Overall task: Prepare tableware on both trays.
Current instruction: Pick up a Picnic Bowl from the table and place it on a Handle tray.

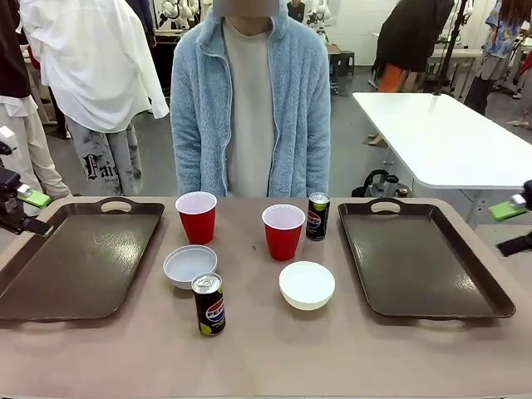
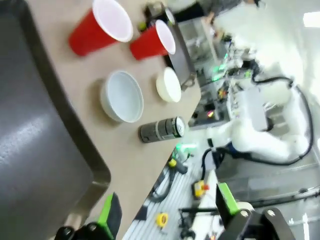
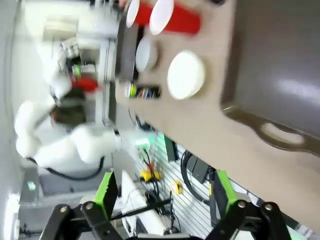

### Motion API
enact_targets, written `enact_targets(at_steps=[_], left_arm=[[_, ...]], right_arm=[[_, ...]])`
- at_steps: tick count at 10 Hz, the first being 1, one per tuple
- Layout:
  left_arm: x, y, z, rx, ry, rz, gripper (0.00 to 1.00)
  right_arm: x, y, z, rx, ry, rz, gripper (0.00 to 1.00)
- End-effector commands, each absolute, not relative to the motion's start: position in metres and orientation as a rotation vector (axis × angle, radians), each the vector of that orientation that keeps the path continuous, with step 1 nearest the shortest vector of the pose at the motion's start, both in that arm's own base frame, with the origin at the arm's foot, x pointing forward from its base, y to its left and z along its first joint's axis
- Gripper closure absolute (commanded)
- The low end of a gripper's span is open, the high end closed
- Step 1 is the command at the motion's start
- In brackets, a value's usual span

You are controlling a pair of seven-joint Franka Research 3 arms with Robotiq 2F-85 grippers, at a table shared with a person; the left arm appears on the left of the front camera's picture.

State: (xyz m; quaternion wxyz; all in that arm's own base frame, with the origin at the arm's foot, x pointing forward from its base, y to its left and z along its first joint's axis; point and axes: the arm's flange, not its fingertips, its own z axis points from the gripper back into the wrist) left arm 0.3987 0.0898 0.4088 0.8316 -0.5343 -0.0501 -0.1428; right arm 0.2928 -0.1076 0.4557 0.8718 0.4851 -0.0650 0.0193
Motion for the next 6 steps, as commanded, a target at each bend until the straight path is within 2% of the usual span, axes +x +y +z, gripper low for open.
enact_targets(at_steps=[1, 6], left_arm=[[0.4, 0.127, 0.407, -1.179, -0.167, -0.211, 0.0], [0.343, 0.203, 0.388, -1.181, -0.284, -0.063, 0.0]], right_arm=[[0.269, -0.129, 0.453, 1.055, -0.206, -0.04, 0.0], [0.232, -0.164, 0.463, 1.033, -0.291, -0.092, 0.0]])
